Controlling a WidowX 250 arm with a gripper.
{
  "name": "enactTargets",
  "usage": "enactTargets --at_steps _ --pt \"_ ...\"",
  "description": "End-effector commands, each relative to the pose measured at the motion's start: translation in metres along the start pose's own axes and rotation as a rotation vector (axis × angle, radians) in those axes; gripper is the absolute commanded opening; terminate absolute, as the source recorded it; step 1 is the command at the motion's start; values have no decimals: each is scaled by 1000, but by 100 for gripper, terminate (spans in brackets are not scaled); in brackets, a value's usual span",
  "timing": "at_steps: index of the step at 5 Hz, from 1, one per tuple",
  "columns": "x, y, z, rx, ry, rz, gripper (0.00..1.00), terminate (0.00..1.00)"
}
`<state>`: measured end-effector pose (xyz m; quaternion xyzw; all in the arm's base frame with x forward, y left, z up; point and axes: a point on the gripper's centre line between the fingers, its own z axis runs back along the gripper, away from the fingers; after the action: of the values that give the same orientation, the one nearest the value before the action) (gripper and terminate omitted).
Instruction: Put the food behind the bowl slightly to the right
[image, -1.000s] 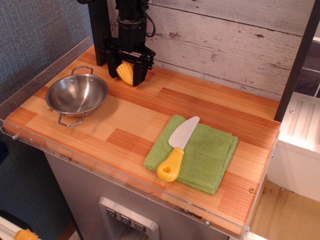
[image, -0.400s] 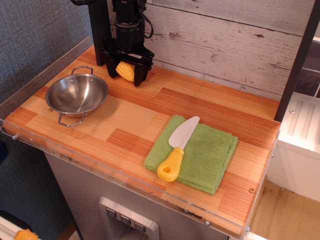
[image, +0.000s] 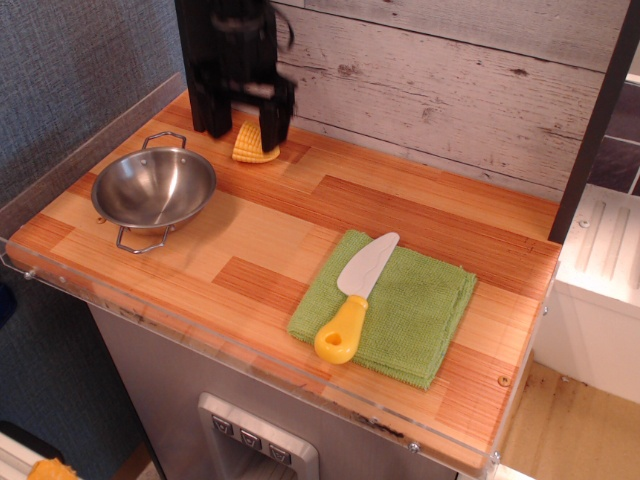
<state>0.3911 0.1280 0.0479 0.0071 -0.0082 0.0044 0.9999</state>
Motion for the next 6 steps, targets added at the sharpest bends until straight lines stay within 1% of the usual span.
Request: enactTargets --at_steps 1,2,3,4,5,6 --pt "-23 -13 82 14 -143 -78 100 0" --pt "-48 -22 91 15 -136 -82 100 0" --pt "-69 -27 92 31 -137 -85 100 0" --pt "-82 -28 91 20 -145 -61 100 0" --pt "-87 -23 93 16 -77 -90 100 0" --pt "-87 -23 93 16 -77 -90 100 0"
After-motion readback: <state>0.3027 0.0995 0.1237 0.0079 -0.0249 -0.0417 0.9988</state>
